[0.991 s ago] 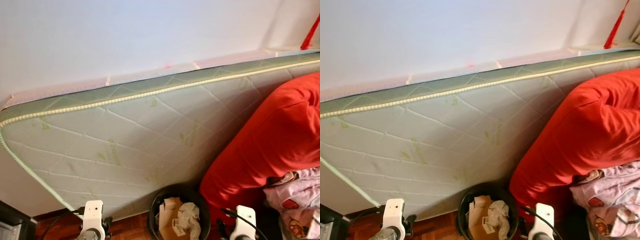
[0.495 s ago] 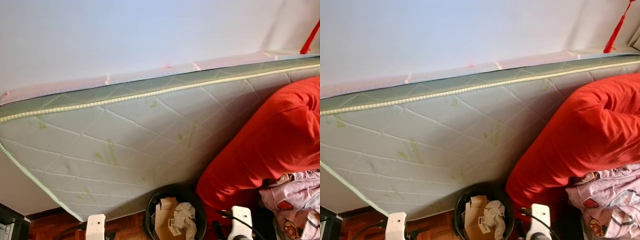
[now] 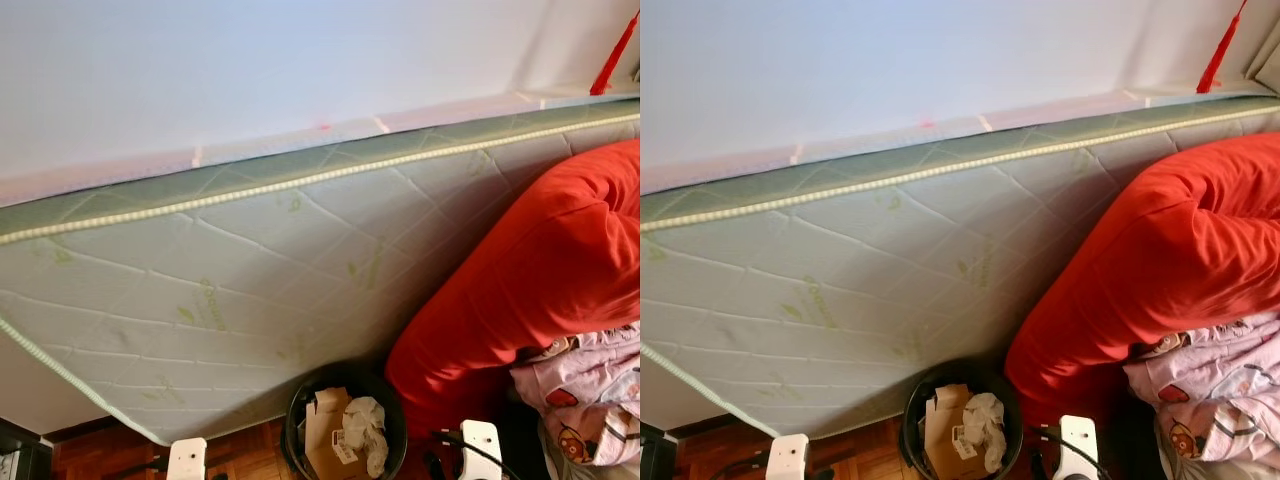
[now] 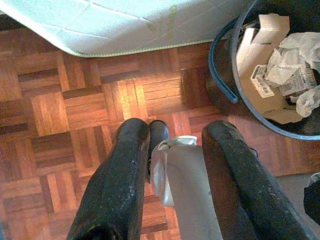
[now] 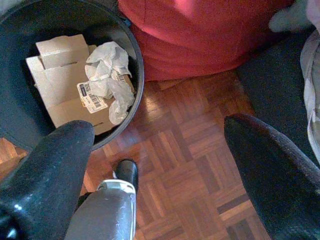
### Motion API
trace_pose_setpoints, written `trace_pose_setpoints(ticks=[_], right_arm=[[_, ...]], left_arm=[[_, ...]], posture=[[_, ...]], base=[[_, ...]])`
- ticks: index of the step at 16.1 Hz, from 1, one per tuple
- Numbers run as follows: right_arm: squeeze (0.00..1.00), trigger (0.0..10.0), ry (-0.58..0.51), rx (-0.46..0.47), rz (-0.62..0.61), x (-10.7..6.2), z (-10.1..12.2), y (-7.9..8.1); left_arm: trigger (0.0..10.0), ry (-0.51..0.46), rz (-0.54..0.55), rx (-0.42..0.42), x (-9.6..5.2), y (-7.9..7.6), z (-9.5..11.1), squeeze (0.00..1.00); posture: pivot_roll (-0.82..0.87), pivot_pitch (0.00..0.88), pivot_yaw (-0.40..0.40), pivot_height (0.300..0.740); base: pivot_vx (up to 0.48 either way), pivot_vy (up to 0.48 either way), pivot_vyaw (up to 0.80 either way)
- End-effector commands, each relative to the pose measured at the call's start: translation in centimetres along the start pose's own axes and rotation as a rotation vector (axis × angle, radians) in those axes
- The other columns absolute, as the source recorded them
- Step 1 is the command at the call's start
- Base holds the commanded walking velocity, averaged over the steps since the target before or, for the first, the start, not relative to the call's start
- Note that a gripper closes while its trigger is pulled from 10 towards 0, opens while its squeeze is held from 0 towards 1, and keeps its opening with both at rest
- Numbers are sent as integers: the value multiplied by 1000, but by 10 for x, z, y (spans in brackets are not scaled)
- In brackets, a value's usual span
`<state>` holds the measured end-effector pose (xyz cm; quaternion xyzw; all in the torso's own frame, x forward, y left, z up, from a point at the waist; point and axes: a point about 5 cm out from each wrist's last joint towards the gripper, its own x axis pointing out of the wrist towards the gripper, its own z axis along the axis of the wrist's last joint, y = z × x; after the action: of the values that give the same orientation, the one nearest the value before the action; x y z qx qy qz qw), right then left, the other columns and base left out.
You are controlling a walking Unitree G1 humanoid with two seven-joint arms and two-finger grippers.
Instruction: Clean up the room
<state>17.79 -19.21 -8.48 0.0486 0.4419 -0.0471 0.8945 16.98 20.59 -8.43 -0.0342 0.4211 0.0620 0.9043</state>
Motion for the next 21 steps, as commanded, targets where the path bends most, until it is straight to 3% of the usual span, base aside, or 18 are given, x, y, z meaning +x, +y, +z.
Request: trace_pose_setpoints(ticks=[1,11,21], right_arm=[[0,10000,-1,-5,-3,-1,-3,-1],[0,10000,1,-11,4,-1,-4,-1],[0,10000,0,-8,5,-2,-5,-1]], left_arm=[[10000,37,6,-5,-2,3,-8,0],[10000,82,19,-14,-6,10,-20,0],[10000,66,10,-14,-5,4,-17,0]], posture=[[112,130,-42,740],[116,144,-52,740],[122,133,-51,740]], base=[[0,0,0],[0,0,0],[0,0,0]])
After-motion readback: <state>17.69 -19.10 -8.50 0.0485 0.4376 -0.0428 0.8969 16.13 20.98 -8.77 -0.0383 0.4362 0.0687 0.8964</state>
